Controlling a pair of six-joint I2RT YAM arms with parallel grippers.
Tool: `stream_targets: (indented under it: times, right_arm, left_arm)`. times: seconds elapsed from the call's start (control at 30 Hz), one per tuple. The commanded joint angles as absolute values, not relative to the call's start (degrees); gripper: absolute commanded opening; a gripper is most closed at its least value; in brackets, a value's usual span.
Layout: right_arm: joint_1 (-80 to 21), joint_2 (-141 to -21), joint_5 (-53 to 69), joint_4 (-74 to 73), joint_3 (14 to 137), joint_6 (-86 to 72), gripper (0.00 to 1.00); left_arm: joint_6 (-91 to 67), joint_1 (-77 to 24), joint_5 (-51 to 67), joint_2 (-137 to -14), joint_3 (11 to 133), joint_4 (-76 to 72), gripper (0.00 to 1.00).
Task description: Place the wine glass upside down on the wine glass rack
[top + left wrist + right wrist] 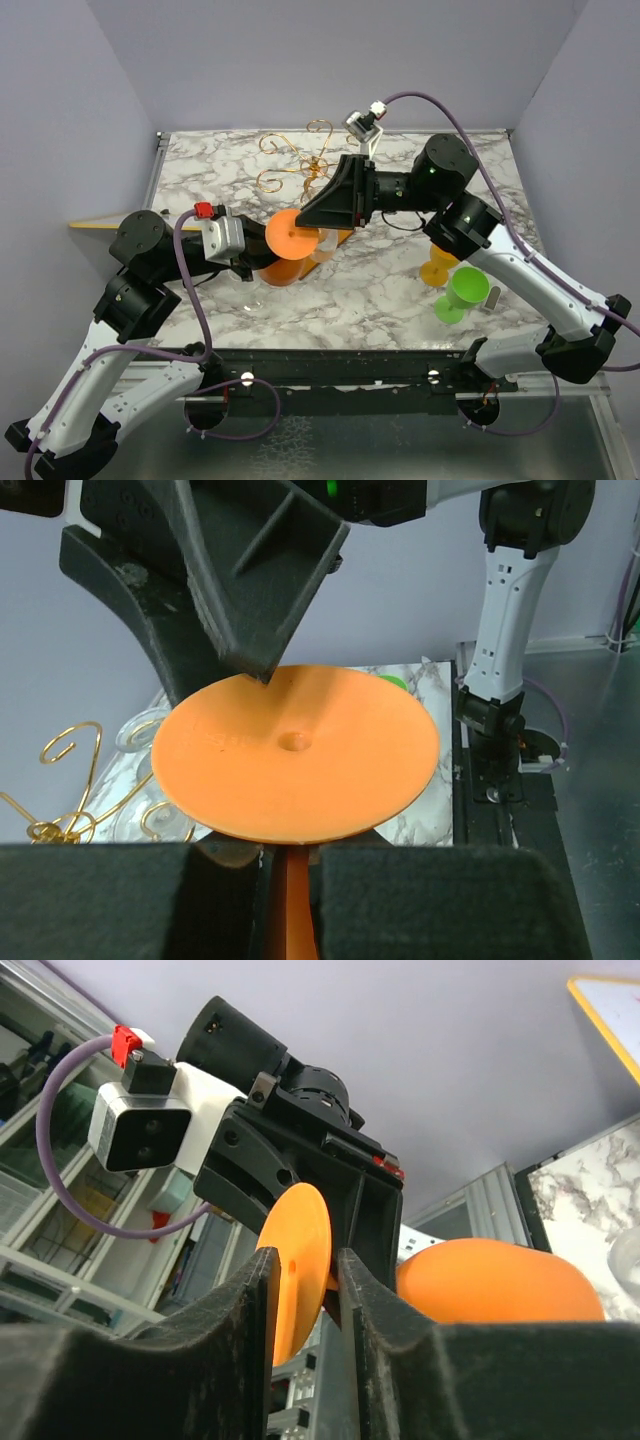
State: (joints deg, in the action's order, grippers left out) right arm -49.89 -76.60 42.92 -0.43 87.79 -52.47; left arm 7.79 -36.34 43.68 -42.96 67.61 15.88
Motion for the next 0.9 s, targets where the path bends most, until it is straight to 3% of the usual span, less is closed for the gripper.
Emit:
stream_targets:
  times: [0.0, 0.17, 0.37, 0.47, 0.63, 0.87]
  right_arm:
    - [-50.18, -77.77, 47.53, 1.16, 90.09, -54.75, 0.28]
    - [-50.19, -79.43, 48.63, 0.82, 92.09, -54.91, 0.02]
    - [-50.18, -81.83, 47.2, 4.15, 94.56, -54.91, 0.01]
    - [-50.18, -83.68, 46.84, 6.99, 96.08, -55.24, 0.01]
    - [-50.13, -87.4, 46.55, 11.26, 98.73, -55.34, 0.01]
    - [-50.18, -91.72, 44.03, 13.59, 102.72, -49.9, 0.01]
  left_arm:
    - [9.02, -36.23, 39.55, -42.21, 68.84, 16.65, 0.0]
    - [6.54, -36.19, 36.16, -41.51, 69.21, 17.41, 0.03]
    - [5.09, -36.17, 24.69, -41.11, 75.46, 29.48, 0.72]
    - [3.53, -36.21, 20.93, -39.29, 77.5, 33.82, 0.88]
    - [-2.3, -36.19, 17.68, -36.06, 80.02, 35.29, 0.96]
    - [-11.66, -36.19, 9.55, -36.28, 83.28, 34.4, 0.94]
